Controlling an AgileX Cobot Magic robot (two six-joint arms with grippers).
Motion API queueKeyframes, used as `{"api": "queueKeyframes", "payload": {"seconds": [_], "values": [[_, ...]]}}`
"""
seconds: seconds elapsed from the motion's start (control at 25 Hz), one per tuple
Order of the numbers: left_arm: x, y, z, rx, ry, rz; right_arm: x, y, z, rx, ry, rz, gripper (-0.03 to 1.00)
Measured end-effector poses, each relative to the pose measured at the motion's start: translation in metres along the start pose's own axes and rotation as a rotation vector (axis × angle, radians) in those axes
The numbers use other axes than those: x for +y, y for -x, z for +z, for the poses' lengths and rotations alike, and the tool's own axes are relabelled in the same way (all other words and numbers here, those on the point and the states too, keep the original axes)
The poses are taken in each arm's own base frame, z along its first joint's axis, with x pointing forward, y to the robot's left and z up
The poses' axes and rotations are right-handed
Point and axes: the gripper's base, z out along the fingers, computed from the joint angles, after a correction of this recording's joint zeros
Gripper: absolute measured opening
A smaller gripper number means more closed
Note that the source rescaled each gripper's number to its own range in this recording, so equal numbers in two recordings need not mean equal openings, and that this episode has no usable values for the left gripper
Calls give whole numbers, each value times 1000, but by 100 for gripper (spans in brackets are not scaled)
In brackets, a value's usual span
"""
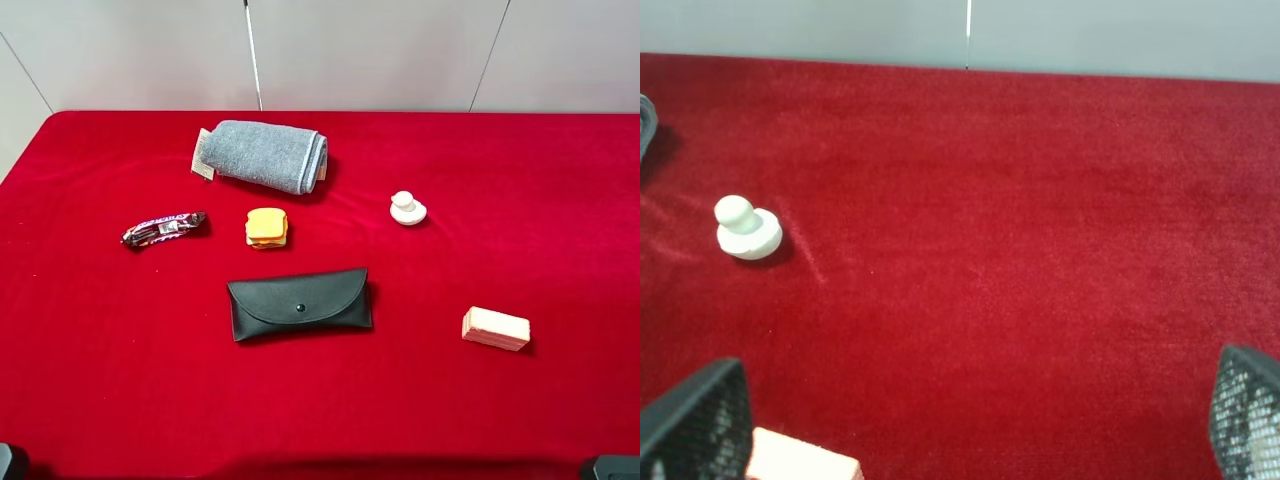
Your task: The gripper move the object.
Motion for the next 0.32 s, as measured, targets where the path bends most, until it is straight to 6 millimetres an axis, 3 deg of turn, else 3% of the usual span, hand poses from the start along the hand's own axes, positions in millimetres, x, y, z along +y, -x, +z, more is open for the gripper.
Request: {"api": "queueKeyframes", "payload": {"seconds": [0.32], "values": [[0, 0, 0, 0, 0, 0, 0, 0, 0, 0, 0, 0, 100]]}}
